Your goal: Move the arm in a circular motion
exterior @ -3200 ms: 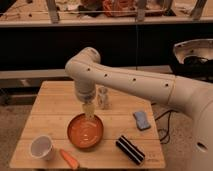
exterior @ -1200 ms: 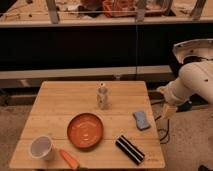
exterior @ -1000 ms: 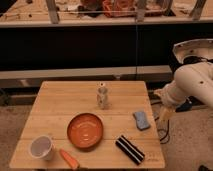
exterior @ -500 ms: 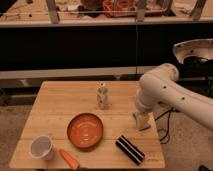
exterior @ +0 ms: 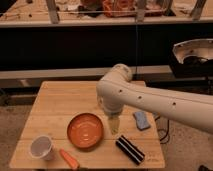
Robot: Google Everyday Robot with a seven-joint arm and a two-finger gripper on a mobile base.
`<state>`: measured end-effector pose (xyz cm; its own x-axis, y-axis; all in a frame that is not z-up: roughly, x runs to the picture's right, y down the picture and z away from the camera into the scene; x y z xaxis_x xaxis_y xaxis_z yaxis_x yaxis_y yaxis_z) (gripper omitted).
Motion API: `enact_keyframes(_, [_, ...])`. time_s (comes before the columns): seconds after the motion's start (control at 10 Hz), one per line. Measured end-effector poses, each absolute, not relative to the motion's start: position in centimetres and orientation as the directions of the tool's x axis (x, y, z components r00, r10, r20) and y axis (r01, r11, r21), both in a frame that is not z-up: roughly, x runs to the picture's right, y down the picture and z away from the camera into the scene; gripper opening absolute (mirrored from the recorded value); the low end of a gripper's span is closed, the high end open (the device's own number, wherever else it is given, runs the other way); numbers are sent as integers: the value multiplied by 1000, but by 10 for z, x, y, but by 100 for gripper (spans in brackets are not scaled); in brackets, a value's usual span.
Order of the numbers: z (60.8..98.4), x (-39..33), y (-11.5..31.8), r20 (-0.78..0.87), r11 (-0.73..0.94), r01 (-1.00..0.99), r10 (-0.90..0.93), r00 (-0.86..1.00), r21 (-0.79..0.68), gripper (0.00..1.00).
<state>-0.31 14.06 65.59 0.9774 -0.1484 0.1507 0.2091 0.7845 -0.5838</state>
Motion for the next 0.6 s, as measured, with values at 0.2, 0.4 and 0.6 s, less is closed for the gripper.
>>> enact_keyframes(0.2, [657,-40,139,162,778,234,-171,972,-583,80])
enact_keyframes(0.4, [662,-57,130,169,778,250,-186,968,-576,80])
enact_keyframes(0.6, [670,-51,114,190,784,273,-200,961,-558,80])
